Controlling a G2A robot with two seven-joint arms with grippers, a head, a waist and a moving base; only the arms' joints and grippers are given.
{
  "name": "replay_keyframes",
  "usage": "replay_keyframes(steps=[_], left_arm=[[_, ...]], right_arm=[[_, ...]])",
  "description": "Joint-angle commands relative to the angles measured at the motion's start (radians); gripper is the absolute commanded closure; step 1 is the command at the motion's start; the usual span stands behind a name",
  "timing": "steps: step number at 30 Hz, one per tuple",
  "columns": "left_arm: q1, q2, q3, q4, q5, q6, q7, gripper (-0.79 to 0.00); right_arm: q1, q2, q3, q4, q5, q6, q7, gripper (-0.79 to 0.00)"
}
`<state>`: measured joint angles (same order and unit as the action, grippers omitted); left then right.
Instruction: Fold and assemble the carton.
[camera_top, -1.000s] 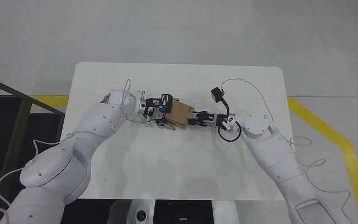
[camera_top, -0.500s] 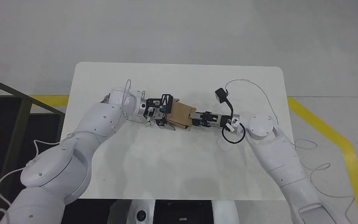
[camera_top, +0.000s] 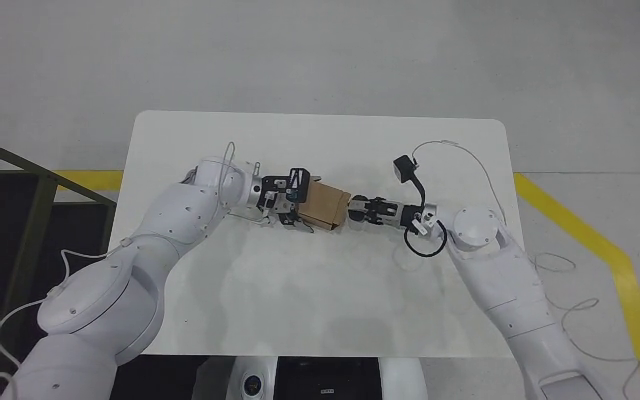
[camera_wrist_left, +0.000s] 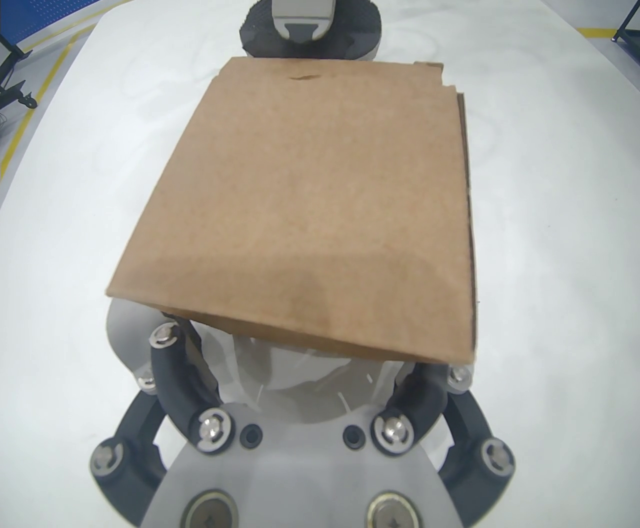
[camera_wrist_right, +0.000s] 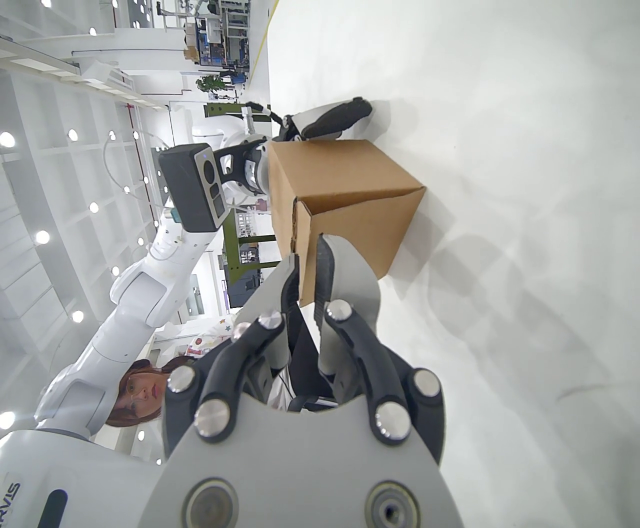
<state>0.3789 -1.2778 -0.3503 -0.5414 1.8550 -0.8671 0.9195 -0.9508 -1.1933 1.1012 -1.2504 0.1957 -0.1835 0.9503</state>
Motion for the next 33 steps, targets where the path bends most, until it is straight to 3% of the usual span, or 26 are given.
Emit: replay_keyframes(steps=[1, 19, 27, 33], left_arm=[[0.0, -0.001, 0.0, -0.001, 0.001, -0.001, 0.0, -0.785], [-0.007, -0.009, -0.001, 0.004, 0.01, -0.001, -0.002, -0.785], [-0.006, 0.006, -0.012, 0.041, 0.014, 0.014, 0.026, -0.785], [0.011, 0.055, -0.014, -0.013, -0.022, 0.045, 0.078, -0.785]], right_arm=[[0.008, -0.002, -0.007, 0.011, 0.004, -0.001, -0.002, -0.006], [0.07, -0.026, -0.074, 0.069, 0.024, -0.022, 0.004, 0.0], [0.017, -0.005, -0.012, 0.01, 0.018, -0.021, 0.004, -0.114], [-0.028, 0.011, 0.042, -0.038, 0.029, -0.048, 0.01, -0.215]])
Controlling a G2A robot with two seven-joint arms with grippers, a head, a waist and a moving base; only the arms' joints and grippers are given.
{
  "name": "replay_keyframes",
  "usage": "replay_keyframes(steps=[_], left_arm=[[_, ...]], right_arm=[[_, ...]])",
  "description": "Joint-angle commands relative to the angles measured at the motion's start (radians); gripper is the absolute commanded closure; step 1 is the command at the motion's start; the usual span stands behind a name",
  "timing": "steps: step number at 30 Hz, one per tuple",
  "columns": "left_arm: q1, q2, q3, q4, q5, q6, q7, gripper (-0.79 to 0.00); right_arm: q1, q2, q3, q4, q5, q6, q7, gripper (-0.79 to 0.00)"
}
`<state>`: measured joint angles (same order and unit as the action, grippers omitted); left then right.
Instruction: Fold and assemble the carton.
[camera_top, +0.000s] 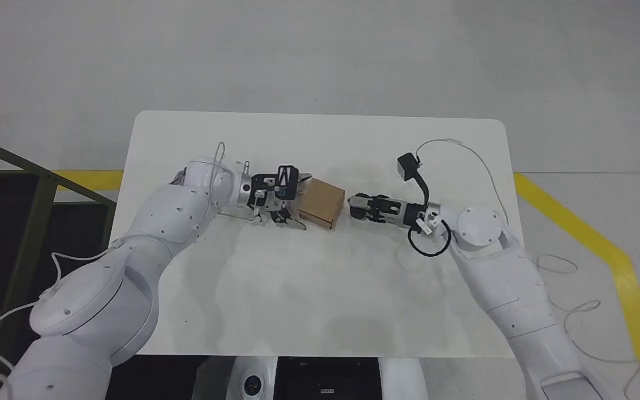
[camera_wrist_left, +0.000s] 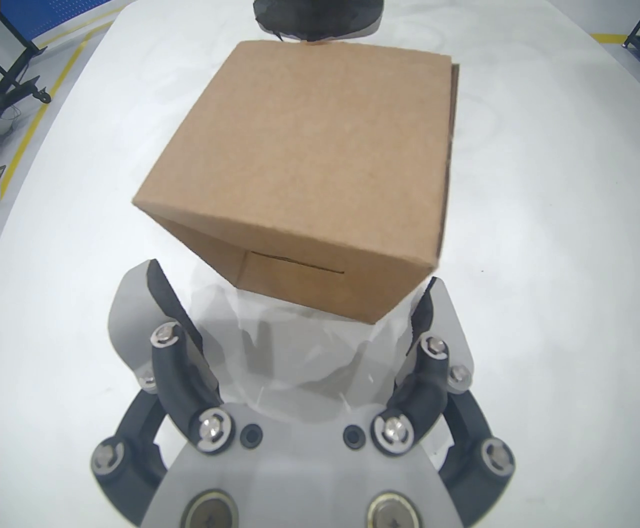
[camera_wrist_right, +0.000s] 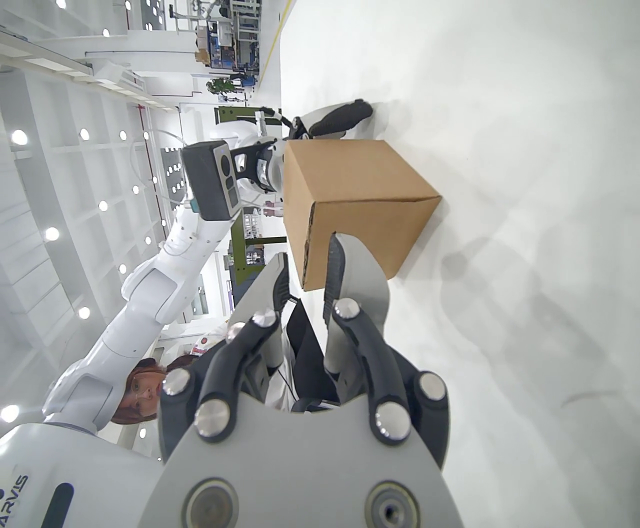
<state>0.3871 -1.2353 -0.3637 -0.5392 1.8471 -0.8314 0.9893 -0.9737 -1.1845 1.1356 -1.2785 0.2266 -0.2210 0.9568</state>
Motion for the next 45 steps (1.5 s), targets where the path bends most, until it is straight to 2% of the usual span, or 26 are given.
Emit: replay_keyframes(steps=[1, 3, 11, 12, 14, 15, 18, 19, 20, 25, 31, 36, 39, 45], left_arm=[[0.004, 0.027, -0.002, -0.033, -0.027, 0.018, 0.018, -0.785], [0.007, 0.058, -0.006, -0.076, -0.06, 0.035, 0.035, -0.785], [0.018, 0.211, -0.054, -0.314, -0.194, 0.023, 0.023, -0.785], [0.024, 0.231, -0.063, -0.345, -0.209, 0.019, 0.019, -0.785], [0.034, 0.269, -0.088, -0.391, -0.231, 0.013, 0.012, -0.785], [0.037, 0.287, -0.105, -0.402, -0.228, 0.015, 0.015, -0.785], [0.07, 0.326, -0.163, -0.419, -0.264, 0.016, 0.011, -0.785], [0.082, 0.335, -0.184, -0.421, -0.288, 0.018, -0.006, -0.785], [0.095, 0.343, -0.204, -0.425, -0.317, 0.018, -0.025, -0.785], [0.146, 0.374, -0.301, -0.454, -0.459, 0.019, -0.145, -0.785], [0.212, 0.419, -0.414, -0.539, -0.524, 0.049, -0.281, -0.785], [0.28, 0.453, -0.505, -0.613, -0.564, 0.062, -0.351, -0.785], [0.319, 0.467, -0.551, -0.656, -0.585, 0.075, -0.381, -0.785], [0.324, 0.469, -0.556, -0.662, -0.587, 0.077, -0.384, -0.784]], right_arm=[[-0.011, 0.006, 0.017, -0.021, -0.007, -0.023, 0.007, -0.237], [-0.023, 0.012, 0.035, -0.045, -0.019, -0.051, 0.015, -0.299], [-0.049, 0.032, 0.099, -0.091, -0.055, -0.186, 0.036, -0.363], [-0.049, 0.034, 0.104, -0.092, -0.061, -0.204, 0.036, -0.391], [-0.047, 0.037, 0.116, -0.092, -0.071, -0.236, 0.026, -0.517], [-0.044, 0.038, 0.123, -0.091, -0.077, -0.249, 0.018, -0.606], [-0.036, 0.043, 0.151, -0.092, -0.087, -0.296, -0.021, -0.736], [-0.035, 0.044, 0.162, -0.094, -0.093, -0.312, -0.034, -0.782], [-0.036, 0.046, 0.175, -0.097, -0.097, -0.327, -0.053, -0.785], [-0.039, 0.059, 0.238, -0.129, -0.165, -0.359, -0.124, -0.785], [-0.032, 0.068, 0.289, -0.148, -0.243, -0.37, -0.218, -0.785], [-0.035, 0.073, 0.314, -0.17, -0.31, -0.354, -0.28, -0.785], [-0.04, 0.077, 0.329, -0.187, -0.346, -0.35, -0.311, -0.785], [-0.046, 0.079, 0.336, -0.198, -0.358, -0.349, -0.323, -0.785]])
